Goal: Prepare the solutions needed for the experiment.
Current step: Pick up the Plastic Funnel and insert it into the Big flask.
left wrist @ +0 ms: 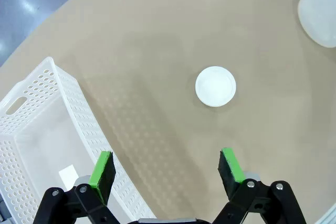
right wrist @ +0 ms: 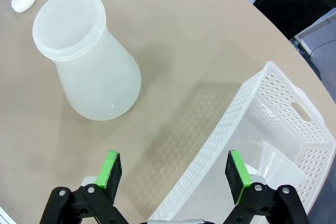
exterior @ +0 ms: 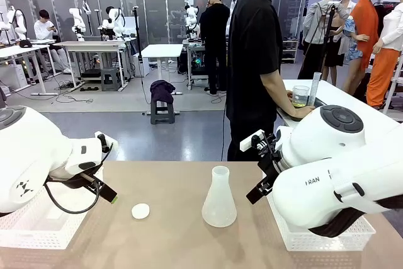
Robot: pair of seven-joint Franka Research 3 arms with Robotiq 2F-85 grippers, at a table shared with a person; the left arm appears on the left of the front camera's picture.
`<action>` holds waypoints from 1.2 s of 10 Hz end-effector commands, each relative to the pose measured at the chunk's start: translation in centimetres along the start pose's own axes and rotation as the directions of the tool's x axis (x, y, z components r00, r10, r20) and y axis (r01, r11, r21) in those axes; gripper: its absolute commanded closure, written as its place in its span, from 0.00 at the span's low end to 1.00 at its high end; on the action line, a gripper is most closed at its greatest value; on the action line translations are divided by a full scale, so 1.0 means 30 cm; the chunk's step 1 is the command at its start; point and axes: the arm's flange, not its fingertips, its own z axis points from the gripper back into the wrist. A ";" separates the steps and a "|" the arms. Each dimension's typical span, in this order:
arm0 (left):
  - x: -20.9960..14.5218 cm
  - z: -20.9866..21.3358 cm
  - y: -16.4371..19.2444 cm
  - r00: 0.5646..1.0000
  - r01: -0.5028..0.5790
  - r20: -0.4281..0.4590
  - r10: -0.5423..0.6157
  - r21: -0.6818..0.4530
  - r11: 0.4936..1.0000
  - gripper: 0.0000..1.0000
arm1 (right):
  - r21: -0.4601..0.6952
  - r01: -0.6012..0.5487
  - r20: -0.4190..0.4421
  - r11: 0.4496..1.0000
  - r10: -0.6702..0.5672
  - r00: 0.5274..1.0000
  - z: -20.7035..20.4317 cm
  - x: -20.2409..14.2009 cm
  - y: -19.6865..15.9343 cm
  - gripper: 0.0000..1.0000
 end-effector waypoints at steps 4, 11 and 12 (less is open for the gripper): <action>0.000 0.000 0.001 1.000 -0.001 0.000 0.001 0.000 1.000 0.00 | 0.000 0.002 0.000 1.000 -0.002 1.000 0.000 0.000 0.000 0.00; 0.073 -0.063 0.073 0.992 -0.092 0.060 0.110 -0.247 0.965 0.00 | 0.168 0.174 0.139 0.970 -0.198 0.970 0.014 -0.002 -0.144 0.00; 0.099 -0.067 0.089 0.991 -0.098 0.063 0.121 -0.283 0.954 0.00 | 0.196 0.197 0.152 0.961 -0.228 0.962 0.022 0.008 -0.171 0.00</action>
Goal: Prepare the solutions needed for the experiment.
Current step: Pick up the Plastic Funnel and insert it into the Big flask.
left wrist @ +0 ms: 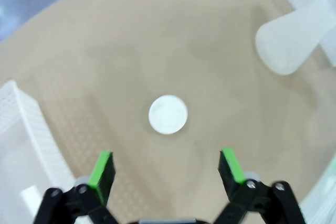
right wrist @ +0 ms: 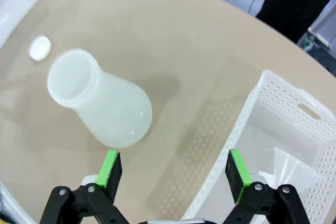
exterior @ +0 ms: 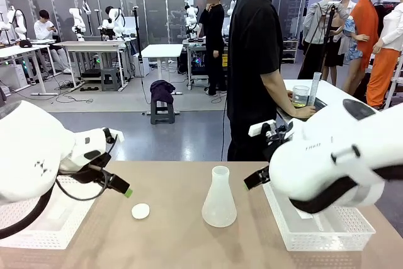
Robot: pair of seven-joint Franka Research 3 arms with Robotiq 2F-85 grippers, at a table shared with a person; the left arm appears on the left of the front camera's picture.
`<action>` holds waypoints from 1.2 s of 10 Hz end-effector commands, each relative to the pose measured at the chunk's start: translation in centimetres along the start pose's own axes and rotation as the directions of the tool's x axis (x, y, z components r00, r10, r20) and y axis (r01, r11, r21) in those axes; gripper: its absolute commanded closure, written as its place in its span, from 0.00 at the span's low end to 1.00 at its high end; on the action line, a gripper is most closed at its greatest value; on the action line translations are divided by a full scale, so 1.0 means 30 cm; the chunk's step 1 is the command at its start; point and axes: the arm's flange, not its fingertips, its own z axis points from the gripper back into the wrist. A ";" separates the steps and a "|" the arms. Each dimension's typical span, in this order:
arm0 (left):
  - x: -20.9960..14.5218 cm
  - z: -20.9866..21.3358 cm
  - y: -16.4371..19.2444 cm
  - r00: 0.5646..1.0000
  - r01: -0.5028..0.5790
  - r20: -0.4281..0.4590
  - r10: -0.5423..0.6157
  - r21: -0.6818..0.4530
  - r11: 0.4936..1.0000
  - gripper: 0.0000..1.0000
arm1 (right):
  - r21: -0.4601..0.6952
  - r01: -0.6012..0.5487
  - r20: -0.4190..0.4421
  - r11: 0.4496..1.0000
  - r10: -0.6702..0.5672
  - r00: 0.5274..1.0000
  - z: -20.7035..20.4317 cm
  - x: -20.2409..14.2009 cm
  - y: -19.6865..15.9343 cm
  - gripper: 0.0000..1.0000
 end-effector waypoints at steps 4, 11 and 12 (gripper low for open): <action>0.080 -0.018 0.201 0.980 -0.120 0.105 0.167 -0.350 0.929 0.00 | 0.258 0.202 0.132 0.945 -0.242 0.961 0.029 0.045 -0.179 0.00; 0.076 0.078 0.176 0.981 -0.128 0.102 0.167 -0.307 0.943 0.00 | 0.229 0.226 0.108 0.947 -0.256 0.961 0.119 0.049 -0.168 0.00; 0.067 0.061 0.182 0.980 -0.135 0.100 0.174 -0.312 0.940 0.00 | 0.235 0.229 0.110 0.945 -0.260 0.959 0.107 0.048 -0.171 0.00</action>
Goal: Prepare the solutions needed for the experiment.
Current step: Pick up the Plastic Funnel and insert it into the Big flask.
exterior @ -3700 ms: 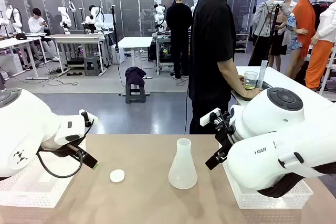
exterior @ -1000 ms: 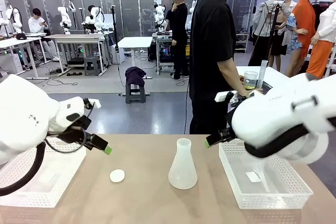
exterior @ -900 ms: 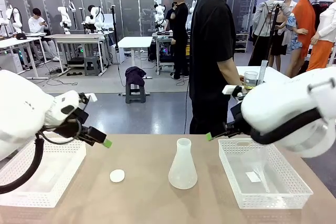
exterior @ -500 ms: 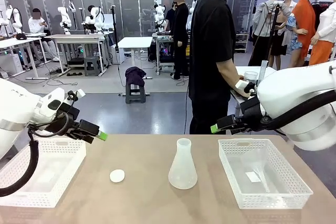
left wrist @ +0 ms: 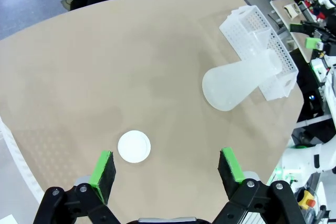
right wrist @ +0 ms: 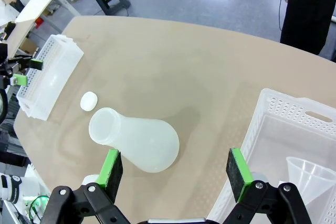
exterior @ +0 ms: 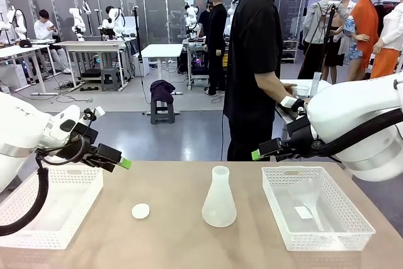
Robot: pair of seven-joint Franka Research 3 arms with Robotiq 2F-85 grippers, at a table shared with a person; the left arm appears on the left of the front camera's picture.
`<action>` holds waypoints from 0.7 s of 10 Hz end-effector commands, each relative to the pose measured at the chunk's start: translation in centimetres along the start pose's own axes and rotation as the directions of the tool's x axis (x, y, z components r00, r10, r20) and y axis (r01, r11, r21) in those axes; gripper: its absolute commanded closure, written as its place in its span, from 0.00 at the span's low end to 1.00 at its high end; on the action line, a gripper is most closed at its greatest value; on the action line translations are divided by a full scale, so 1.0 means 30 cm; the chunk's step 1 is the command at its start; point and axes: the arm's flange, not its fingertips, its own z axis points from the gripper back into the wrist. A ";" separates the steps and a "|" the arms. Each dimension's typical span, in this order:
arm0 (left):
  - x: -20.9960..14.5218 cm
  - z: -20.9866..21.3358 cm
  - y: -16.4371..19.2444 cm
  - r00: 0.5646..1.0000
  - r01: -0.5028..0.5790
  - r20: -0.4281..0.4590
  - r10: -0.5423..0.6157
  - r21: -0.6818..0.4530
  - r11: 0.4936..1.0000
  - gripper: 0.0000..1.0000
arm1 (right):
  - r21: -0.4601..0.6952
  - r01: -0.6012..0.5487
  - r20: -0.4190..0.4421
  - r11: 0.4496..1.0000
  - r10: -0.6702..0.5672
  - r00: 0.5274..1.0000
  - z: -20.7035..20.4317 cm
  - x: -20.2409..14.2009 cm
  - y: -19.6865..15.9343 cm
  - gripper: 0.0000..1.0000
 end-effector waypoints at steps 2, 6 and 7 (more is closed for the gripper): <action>0.051 -0.021 0.084 0.996 -0.063 0.056 0.075 -0.189 0.980 0.00 | 0.298 0.142 0.011 0.944 -0.152 0.988 -0.040 0.036 -0.065 0.00; 0.060 -0.033 0.167 0.995 -0.066 0.036 0.092 -0.452 0.889 0.00 | 0.527 0.305 -0.015 0.793 -0.350 0.937 -0.063 0.063 -0.129 0.00; 0.060 -0.024 0.189 0.990 -0.087 0.044 0.137 -0.576 0.813 0.00 | 0.562 0.341 -0.025 0.754 -0.396 0.918 -0.080 0.070 -0.142 0.00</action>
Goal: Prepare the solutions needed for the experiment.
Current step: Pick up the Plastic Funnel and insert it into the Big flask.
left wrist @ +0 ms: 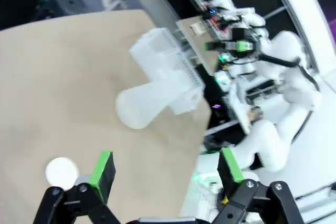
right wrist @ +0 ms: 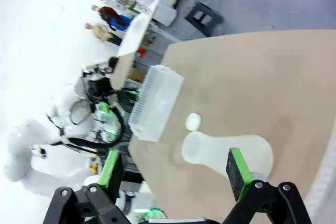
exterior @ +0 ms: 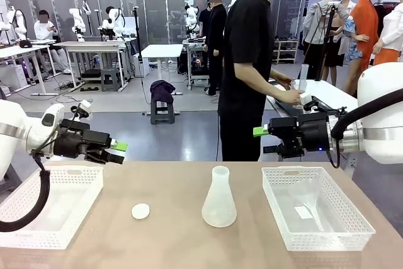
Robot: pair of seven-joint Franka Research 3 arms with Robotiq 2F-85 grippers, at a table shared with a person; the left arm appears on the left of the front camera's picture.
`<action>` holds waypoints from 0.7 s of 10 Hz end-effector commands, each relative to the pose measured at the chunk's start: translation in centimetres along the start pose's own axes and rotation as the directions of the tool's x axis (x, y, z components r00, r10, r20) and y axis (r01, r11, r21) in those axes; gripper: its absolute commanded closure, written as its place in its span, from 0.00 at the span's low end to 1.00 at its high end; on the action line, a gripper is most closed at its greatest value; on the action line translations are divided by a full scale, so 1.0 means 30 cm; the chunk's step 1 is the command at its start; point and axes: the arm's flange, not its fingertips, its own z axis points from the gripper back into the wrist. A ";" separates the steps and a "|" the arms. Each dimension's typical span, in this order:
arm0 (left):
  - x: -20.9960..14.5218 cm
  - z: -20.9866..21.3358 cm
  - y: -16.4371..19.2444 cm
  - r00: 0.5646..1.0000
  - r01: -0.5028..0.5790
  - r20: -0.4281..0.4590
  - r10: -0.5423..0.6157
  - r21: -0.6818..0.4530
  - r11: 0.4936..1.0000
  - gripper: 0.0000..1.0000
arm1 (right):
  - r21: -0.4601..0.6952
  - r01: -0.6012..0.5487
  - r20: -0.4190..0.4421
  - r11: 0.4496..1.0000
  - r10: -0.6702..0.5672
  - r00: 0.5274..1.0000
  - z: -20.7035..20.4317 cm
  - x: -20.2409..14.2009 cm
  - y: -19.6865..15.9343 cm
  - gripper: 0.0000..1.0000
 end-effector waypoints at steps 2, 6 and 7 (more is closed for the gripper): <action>0.043 0.046 0.095 0.999 -0.047 -0.010 0.046 -0.268 0.962 0.00 | 0.120 0.079 0.022 0.990 -0.082 0.996 -0.076 0.033 -0.060 0.00; 0.041 0.077 0.135 0.991 -0.110 0.019 0.134 -0.471 0.875 0.00 | 0.228 0.172 -0.007 0.958 -0.175 0.985 -0.067 0.036 -0.109 0.00; 0.044 0.072 0.133 0.986 -0.130 0.031 0.167 -0.495 0.859 0.00 | 0.246 0.180 -0.006 0.952 -0.184 0.983 -0.066 0.035 -0.115 0.00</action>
